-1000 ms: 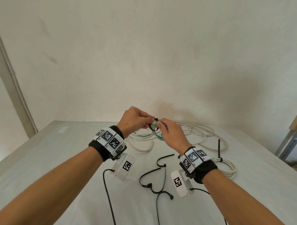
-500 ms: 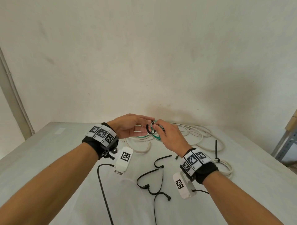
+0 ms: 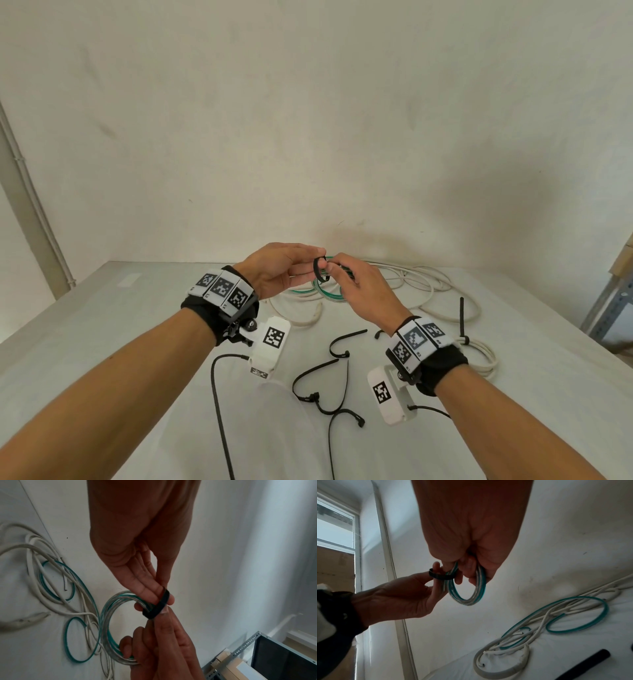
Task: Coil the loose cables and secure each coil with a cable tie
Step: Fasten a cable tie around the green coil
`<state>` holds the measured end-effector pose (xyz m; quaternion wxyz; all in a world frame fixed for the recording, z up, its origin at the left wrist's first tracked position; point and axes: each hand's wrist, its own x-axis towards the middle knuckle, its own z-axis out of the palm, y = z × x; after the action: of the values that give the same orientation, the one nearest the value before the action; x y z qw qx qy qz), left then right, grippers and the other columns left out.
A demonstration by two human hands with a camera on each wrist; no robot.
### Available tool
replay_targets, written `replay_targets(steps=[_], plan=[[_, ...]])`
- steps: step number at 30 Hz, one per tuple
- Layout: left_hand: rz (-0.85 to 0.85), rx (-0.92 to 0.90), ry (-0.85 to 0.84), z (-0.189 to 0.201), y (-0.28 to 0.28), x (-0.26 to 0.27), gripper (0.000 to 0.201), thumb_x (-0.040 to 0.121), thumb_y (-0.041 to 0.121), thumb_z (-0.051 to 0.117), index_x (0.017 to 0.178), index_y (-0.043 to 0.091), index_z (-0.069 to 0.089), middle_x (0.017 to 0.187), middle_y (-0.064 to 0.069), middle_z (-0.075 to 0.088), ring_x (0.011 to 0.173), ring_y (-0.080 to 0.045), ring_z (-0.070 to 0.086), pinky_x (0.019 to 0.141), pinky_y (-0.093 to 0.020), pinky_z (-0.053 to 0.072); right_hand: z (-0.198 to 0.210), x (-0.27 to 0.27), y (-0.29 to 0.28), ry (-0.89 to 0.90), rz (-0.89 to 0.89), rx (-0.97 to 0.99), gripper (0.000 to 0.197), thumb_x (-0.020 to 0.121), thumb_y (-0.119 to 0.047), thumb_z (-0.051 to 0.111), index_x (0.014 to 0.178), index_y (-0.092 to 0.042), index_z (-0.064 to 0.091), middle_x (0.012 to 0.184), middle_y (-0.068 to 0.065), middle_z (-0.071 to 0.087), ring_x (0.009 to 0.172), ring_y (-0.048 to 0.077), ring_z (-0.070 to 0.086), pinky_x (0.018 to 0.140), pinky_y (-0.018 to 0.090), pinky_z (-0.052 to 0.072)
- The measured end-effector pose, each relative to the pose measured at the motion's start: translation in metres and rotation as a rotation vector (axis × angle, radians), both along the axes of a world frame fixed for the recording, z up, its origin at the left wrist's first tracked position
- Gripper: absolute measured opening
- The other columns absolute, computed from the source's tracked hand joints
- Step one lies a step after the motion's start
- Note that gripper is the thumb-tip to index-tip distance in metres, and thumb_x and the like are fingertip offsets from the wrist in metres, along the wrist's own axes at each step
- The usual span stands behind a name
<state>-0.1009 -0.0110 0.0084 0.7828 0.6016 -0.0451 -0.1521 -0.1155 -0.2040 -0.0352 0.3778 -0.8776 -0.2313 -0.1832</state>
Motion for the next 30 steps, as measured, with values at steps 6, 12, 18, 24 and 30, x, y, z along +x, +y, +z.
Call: replay_targets(steps=[6,12,18,24,30], plan=[[0.006,0.101,-0.04,0.004,-0.001,-0.001,0.021,0.09,0.009,0.077,0.103,-0.006,0.071,0.091,-0.018,0.077,0.079,-0.02,0.077,0.075,-0.026,0.063,0.0,-0.002,-0.001,0.017,0.001,0.013,0.025,0.109,-0.034,0.049,0.103,-0.02,0.069,0.075,-0.011,0.058,0.064,0.007,0.052,0.061,0.022,0.036],[-0.101,0.316,0.16,0.014,0.008,0.006,0.015,0.087,0.022,0.08,0.095,0.012,0.072,0.077,0.001,0.061,0.06,-0.007,0.05,0.047,-0.015,0.043,0.003,-0.008,-0.003,0.038,0.021,-0.003,0.024,0.109,-0.034,0.049,0.11,-0.022,0.07,0.067,-0.02,0.055,0.061,0.002,0.05,0.061,0.022,0.036],[-0.01,0.262,0.125,0.009,0.006,0.008,0.007,0.086,0.019,0.079,0.086,0.015,0.073,0.076,0.004,0.055,0.058,-0.007,0.042,0.054,-0.02,0.029,0.017,-0.015,0.004,0.09,0.078,-0.032,0.033,0.109,-0.037,0.047,0.101,-0.013,0.068,0.072,0.002,0.059,0.073,0.028,0.06,0.067,0.035,0.043],[0.105,0.151,0.001,0.007,0.006,0.01,0.015,0.092,0.018,0.076,0.077,0.015,0.078,0.091,0.001,0.061,0.068,-0.007,0.052,0.065,-0.021,0.045,0.016,-0.015,0.001,0.276,0.158,0.059,0.038,0.108,-0.04,0.05,0.086,-0.011,0.064,0.058,-0.004,0.049,0.053,0.008,0.051,0.071,0.039,0.05],[0.185,0.058,-0.144,0.017,-0.003,0.003,0.008,0.096,0.004,0.069,0.103,0.002,0.068,0.093,-0.008,0.07,0.073,-0.012,0.075,0.061,-0.018,0.057,0.031,-0.017,0.001,0.433,0.267,0.157,0.041,0.108,-0.035,0.053,0.086,-0.001,0.061,0.063,0.002,0.038,0.053,0.013,0.036,0.069,0.036,0.047]])
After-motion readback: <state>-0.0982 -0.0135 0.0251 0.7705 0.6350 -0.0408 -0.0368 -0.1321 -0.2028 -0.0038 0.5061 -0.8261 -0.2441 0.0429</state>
